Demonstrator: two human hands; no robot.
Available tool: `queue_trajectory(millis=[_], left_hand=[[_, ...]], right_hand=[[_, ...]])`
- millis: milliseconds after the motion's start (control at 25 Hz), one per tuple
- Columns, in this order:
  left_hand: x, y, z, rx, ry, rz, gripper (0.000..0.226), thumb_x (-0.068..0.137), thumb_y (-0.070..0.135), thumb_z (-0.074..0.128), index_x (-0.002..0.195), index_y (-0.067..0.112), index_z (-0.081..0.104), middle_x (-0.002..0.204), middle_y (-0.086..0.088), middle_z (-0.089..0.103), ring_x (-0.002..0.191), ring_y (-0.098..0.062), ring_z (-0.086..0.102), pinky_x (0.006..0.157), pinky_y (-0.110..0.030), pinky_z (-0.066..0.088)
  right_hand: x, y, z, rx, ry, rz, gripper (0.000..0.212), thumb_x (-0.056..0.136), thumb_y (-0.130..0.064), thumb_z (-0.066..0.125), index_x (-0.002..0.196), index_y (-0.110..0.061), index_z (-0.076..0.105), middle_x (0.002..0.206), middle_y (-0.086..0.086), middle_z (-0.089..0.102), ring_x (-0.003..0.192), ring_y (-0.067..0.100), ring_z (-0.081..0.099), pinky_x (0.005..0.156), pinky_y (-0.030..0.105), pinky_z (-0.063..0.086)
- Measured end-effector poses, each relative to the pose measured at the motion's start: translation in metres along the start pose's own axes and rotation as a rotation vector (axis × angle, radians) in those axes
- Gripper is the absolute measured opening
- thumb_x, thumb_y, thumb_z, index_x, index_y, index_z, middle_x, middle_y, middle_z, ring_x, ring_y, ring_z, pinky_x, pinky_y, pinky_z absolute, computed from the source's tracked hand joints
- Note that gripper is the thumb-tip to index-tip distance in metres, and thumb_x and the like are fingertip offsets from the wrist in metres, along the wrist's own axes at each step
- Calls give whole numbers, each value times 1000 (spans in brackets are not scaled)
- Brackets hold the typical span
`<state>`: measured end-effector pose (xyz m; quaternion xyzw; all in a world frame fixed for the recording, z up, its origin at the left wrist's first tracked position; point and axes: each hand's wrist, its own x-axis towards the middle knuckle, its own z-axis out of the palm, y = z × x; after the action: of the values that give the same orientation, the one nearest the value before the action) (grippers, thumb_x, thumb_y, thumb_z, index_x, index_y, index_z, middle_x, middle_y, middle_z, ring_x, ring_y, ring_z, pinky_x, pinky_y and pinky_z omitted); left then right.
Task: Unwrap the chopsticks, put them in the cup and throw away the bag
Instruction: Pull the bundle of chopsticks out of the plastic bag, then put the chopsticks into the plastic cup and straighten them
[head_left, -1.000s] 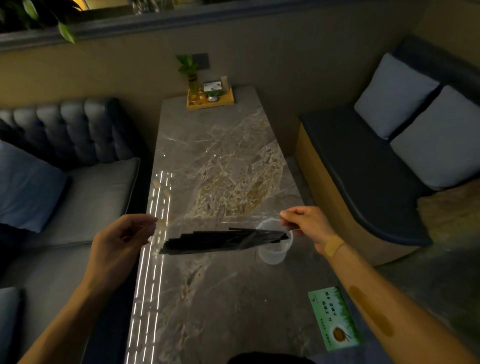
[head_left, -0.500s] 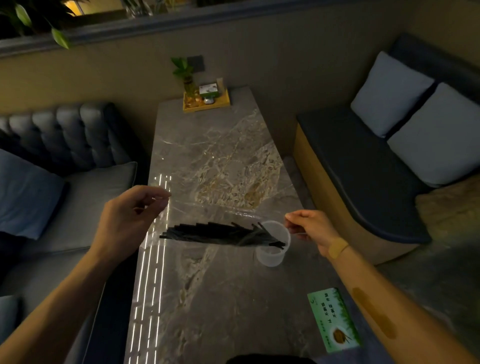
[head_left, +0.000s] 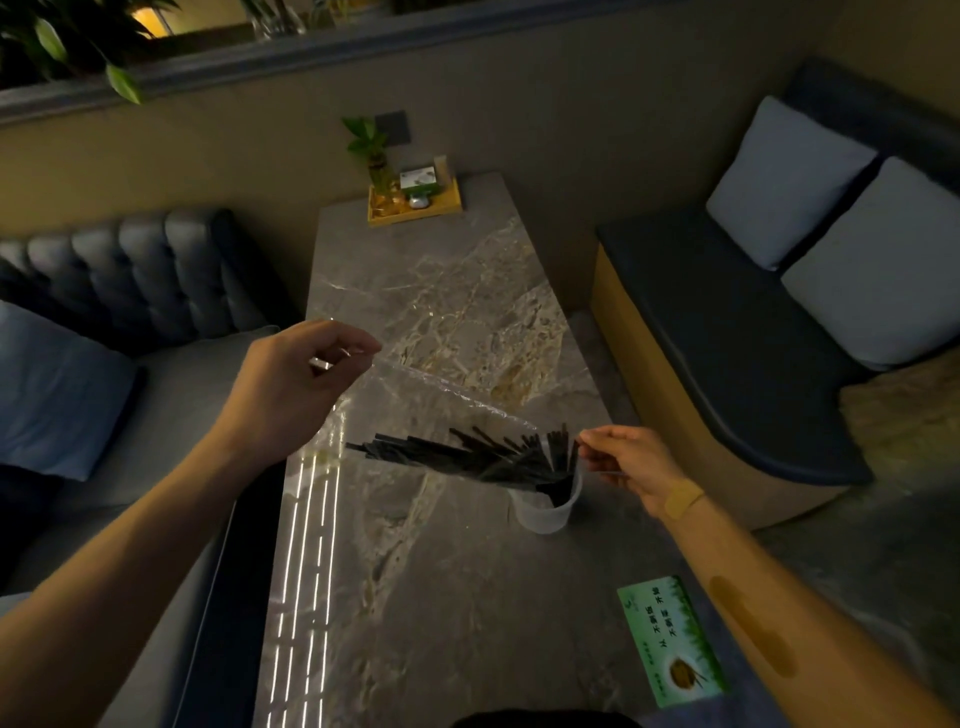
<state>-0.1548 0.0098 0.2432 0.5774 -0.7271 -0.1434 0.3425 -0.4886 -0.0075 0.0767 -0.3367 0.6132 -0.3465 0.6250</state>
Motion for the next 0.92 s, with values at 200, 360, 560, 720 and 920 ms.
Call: queue_trajectory(millis=[200,360,560,720,920], left_hand=[[18,18,3,53,-32,70,24,85,15,71,90,39,70,82,25,67,75,4,62,70,-1,42],[32,35,8,80,-82,123,14,86,14,70,94,26,72,86,15,67,78,-5,63,74,-15,51],[47,57,18,120,-114,194,13,87,16,69,94,26,72,90,6,71,79,-9,64,73,-28,55],[58,73,27,127,-121,207,14,88,16,68,94,27,72,90,10,70,79,-5,62,71,-22,51],[66,94,39,127,-147,219,12,88,18,68,95,27,72,91,10,70,81,-4,63,70,-14,47]], right_hand=[[0,6,-2,35,-12,13,13,91,-18,64,80,-14,70,79,5,69,70,16,62,64,29,45],[0,13,-6,71,-31,56,11,92,-19,62,86,-13,69,82,5,68,77,18,61,68,31,46],[1,24,-8,145,-46,97,9,92,-18,61,88,-13,67,84,5,68,78,18,61,70,32,46],[4,30,-12,187,-37,118,7,91,-18,62,87,-14,67,82,4,68,76,18,62,69,32,47],[5,39,-22,230,-44,142,7,90,-20,64,85,-15,67,78,3,68,73,17,62,64,30,47]])
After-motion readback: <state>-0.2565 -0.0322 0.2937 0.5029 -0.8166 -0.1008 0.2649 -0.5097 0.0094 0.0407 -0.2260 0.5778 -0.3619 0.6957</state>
